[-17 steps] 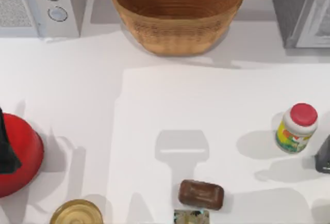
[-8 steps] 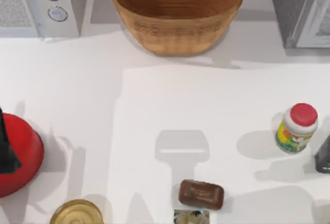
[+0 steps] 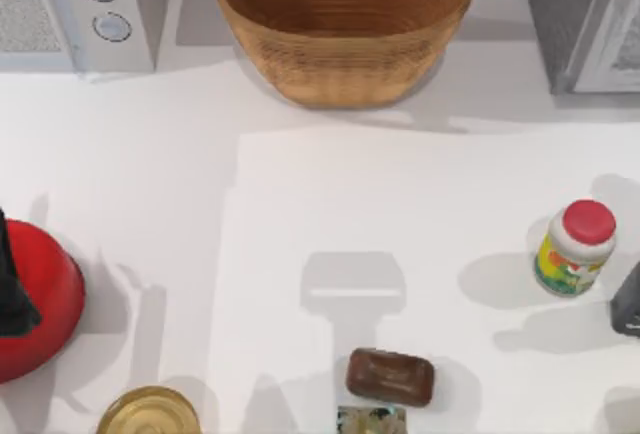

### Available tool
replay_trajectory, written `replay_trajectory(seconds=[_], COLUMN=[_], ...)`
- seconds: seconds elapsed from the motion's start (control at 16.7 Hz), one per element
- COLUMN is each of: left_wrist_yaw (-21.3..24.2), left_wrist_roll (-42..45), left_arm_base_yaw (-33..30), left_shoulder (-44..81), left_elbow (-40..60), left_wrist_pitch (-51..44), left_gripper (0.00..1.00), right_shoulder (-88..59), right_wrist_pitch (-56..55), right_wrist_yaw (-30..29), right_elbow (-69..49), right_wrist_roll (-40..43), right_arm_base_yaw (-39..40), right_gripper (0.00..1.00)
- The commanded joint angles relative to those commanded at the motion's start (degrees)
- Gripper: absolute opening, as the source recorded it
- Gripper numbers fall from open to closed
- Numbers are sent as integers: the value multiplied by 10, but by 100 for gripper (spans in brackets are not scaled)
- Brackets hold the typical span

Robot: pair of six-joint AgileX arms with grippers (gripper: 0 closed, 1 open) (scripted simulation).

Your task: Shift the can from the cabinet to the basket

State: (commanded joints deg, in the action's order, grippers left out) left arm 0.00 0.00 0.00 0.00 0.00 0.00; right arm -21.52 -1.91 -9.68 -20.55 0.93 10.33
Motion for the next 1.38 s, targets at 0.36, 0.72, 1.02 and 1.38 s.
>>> replay_trajectory(seconds=[0.36,0.72,1.02,1.38], left_wrist_yaw=[0,0,0,0], left_wrist_roll=[0,0,0,0], left_arm_base_yaw=[0,0,0,0], left_shoulder=[0,0,0,0], left_elbow=[0,0,0,0], left_wrist_pitch=[0,0,0,0], left_gripper=[100,100,100,100], right_shoulder=[-376,-712,-919,-1064], right_wrist_pitch=[-48,-129,-199,-266], right_wrist_yaw=[-119,-217,-260,-280], right_elbow=[-349,-600,-721,-781], right_wrist_roll=[7,4,-5,-17], right_arm_base_yaw=[122,215,251,262], right_gripper=[0,0,0,0])
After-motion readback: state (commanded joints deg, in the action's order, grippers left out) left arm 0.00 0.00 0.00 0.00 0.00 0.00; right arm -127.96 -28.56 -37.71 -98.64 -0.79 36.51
